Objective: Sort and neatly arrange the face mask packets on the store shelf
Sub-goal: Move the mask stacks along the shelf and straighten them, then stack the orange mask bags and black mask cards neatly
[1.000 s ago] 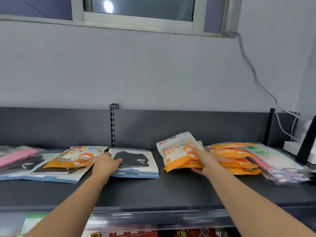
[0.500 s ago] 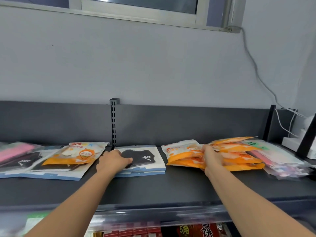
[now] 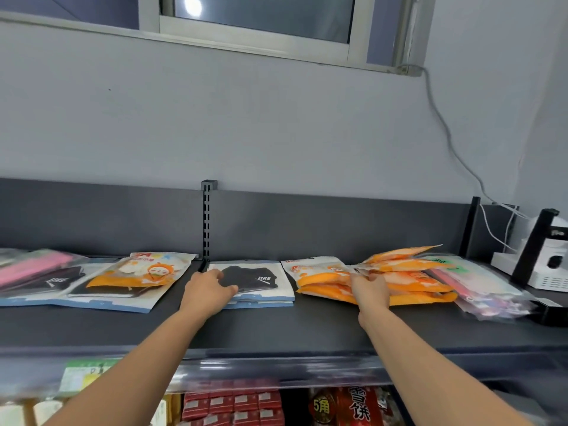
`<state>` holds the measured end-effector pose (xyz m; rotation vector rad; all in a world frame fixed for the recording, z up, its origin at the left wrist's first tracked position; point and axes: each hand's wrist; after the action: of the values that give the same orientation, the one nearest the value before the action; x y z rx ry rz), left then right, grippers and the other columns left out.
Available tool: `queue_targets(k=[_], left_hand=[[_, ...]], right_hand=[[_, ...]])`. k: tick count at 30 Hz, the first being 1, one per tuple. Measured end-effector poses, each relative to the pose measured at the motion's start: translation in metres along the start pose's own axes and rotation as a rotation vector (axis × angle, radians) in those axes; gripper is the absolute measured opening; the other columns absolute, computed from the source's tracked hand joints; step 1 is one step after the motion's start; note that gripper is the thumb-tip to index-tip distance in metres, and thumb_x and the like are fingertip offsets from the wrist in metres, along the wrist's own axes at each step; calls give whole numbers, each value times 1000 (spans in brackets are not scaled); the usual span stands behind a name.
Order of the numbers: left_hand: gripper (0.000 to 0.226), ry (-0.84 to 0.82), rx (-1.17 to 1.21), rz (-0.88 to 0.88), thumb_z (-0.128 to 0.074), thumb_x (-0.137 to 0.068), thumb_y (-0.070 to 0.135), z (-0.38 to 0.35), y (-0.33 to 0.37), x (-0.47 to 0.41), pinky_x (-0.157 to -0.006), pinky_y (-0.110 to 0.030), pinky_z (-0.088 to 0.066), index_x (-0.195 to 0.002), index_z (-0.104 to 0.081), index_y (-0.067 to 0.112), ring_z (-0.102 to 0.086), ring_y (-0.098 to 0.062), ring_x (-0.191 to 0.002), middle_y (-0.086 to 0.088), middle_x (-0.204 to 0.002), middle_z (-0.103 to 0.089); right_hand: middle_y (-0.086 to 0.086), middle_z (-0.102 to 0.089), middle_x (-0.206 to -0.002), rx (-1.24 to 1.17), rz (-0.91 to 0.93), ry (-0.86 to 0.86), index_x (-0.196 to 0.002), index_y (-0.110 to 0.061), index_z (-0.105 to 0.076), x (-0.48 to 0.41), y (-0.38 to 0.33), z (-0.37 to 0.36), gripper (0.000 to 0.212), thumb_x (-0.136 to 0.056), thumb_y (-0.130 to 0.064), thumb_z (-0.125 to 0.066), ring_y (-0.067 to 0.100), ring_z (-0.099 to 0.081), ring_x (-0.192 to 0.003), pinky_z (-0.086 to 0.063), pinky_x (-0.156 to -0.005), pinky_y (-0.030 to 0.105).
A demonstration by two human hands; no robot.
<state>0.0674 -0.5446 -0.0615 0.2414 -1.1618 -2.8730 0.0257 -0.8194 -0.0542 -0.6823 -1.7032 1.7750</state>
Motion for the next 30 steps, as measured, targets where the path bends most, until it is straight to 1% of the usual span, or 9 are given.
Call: queue_targets(k=[4,7,10,14,15,20,24,27,30], left_hand=[[48,36,-28,-7,-63,-89,36,2,1,14,-102,-39,-43,-132,-55,16,-49,-28,-123,-12,-137,-50],[38,66,-56,-13,-61,-89,36,8,1,28,-99,-41,-45,-123,-61,20,-51,-27,-118,-7,-130,-56],[30,84,-80,-14,-60,-89,29,18,-4,43,-95,-43,-49,-118,-64,22,-56,-26,-112,-5,-124,-61],[24,127,-146,-26,-58,-91,23,36,-18,59,-89,-37,-52,-113,-66,18,-61,-24,-104,-5,-114,-67],[23,140,-161,-28,-58,-91,22,42,-22,62,-88,-36,-52,-111,-67,17,-61,-25,-103,-6,-111,-68],[23,199,-291,-11,-57,-92,26,77,-46,73,-88,-36,-52,-112,-68,19,-61,-26,-105,-6,-113,-69],[26,255,-430,-7,-56,-92,28,108,-73,74,-88,-34,-50,-115,-66,24,-59,-24,-112,-2,-122,-65],[25,270,-476,12,-54,-92,28,131,-98,71,-88,-35,-51,-114,-66,26,-61,-24,-107,-2,-119,-67],[24,270,-547,7,-54,-91,29,158,-126,63,-87,-36,-52,-110,-69,24,-62,-25,-104,-2,-115,-68]], right_hand=[[10,-49,-139,134,66,-9,-147,-15,-36,13,2,7,57,-93,-15,-55,30,-51,-114,-42,-80,34],[7,-55,-132,267,150,47,-140,-20,-43,25,2,9,50,-92,-21,-56,30,-55,-114,-50,-92,42],[4,-63,-118,418,243,54,-129,-24,-52,40,0,7,38,-91,-21,-54,29,-58,-109,-48,-96,47],[3,-63,-113,487,311,-100,-118,-23,-60,64,-8,-7,32,-90,-11,-51,26,-60,-98,-46,-72,31],[3,-64,-113,503,336,-145,-116,-22,-61,72,-10,-13,30,-89,-11,-52,24,-60,-97,-45,-71,30],[-3,-67,-109,544,448,-377,-102,-24,-65,111,-15,-55,16,-89,-16,-60,17,-59,-93,-46,-72,29],[-4,-67,-106,553,472,-546,-99,-22,-67,145,-20,-96,11,-88,-19,-66,16,-60,-99,-48,-84,31],[-3,-68,-104,537,461,-615,-88,-24,-65,167,-21,-129,6,-87,-20,-68,18,-62,-100,-50,-87,33],[-4,-66,-102,541,478,-638,-85,-25,-63,191,-23,-165,8,-86,-21,-70,17,-60,-97,-49,-81,31]])
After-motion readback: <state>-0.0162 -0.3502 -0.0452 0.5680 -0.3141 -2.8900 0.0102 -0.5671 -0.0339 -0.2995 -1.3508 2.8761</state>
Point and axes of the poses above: each hand's wrist, its own x-axis away from the middle knuckle, its own z-axis out of the back of the hand, y = z × x
